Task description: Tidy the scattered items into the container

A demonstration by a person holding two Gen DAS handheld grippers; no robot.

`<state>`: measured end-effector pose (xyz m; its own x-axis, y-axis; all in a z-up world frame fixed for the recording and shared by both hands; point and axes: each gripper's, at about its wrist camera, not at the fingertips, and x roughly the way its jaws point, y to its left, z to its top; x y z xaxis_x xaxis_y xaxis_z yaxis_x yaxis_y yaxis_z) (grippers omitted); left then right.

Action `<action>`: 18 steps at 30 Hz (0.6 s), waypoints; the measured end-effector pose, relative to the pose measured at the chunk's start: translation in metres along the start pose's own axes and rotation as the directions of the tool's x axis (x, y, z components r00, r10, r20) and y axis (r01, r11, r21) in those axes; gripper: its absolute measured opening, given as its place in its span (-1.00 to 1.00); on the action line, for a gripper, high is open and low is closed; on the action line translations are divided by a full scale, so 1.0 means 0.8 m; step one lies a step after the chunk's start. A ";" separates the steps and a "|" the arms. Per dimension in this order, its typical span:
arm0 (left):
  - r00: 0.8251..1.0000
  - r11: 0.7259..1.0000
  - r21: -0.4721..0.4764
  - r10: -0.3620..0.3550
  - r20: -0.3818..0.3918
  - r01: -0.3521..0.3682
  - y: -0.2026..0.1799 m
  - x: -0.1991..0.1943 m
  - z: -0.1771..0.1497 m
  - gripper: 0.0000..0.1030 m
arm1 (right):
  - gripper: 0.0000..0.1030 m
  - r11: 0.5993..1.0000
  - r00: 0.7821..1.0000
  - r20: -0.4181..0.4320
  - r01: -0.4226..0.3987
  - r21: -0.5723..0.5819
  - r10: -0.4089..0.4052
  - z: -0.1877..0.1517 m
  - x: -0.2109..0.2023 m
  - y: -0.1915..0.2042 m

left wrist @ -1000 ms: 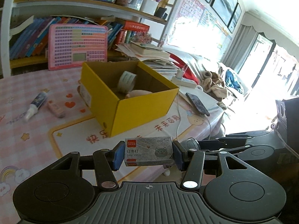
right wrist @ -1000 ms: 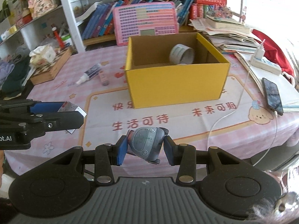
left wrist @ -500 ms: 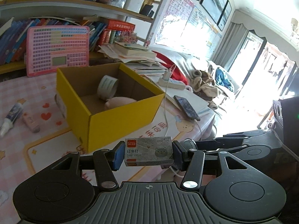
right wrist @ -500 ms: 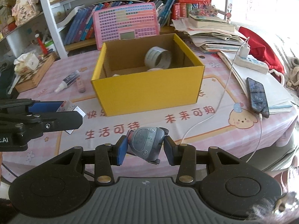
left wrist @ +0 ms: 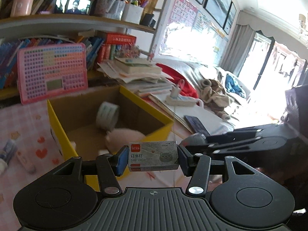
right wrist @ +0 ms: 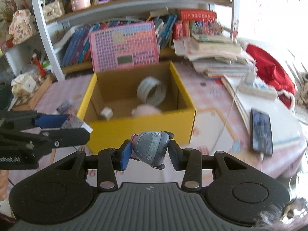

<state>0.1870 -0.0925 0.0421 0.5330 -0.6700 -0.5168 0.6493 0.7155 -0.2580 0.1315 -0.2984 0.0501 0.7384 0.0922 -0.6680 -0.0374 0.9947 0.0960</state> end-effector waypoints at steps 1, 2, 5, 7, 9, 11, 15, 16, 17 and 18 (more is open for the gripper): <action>1.000 1.000 0.003 0.014 0.008 -0.014 0.001 0.003 0.005 0.01 | -0.23 1.000 1.000 0.012 -0.007 -0.008 0.007 0.008 0.003 -0.003; 0.999 1.000 0.006 0.030 0.016 -0.030 0.002 0.005 0.010 0.01 | -0.23 1.000 1.000 0.023 -0.014 -0.016 0.015 0.017 0.006 -0.007; 0.997 0.997 0.012 0.075 0.034 -0.075 0.004 0.014 0.022 0.01 | -0.23 0.998 0.998 0.048 -0.045 -0.048 0.048 0.043 0.016 -0.014; 0.994 0.995 0.014 0.102 0.037 -0.102 0.007 0.021 0.029 0.01 | -0.23 0.995 0.996 0.060 -0.066 -0.070 0.070 0.057 0.026 -0.018; 0.991 0.991 0.018 0.130 0.035 -0.131 0.009 0.030 0.034 0.01 | -0.23 0.992 0.994 0.065 -0.083 -0.092 0.090 0.071 0.037 -0.020; 0.986 0.986 0.028 0.162 0.029 -0.163 0.010 0.041 0.039 0.01 | -0.23 0.989 0.992 0.065 -0.101 -0.109 0.108 0.081 0.051 -0.022; 0.969 0.965 0.090 0.246 0.019 -0.246 0.009 0.070 0.046 0.01 | -0.23 0.980 0.988 0.057 -0.137 -0.147 0.147 0.102 0.085 -0.023; 0.965 0.959 0.102 0.263 0.013 -0.263 0.009 0.078 0.047 0.01 | -0.23 0.977 0.986 0.054 -0.145 -0.156 0.155 0.107 0.094 -0.023; 0.960 0.953 0.113 0.281 0.003 -0.280 0.010 0.088 0.048 0.01 | -0.23 0.975 0.985 0.050 -0.153 -0.164 0.163 0.113 0.105 -0.022; 0.955 0.948 0.123 0.297 -0.008 -0.294 0.011 0.098 0.048 0.01 | -0.23 0.971 0.984 0.044 -0.162 -0.173 0.172 0.118 0.117 -0.021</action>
<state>0.2553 -0.1463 0.0305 0.6973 -0.4253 -0.5769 0.5252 0.8509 0.0075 0.2650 -0.3105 0.0558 0.7497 0.2602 -0.6085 -0.2729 0.9592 0.0739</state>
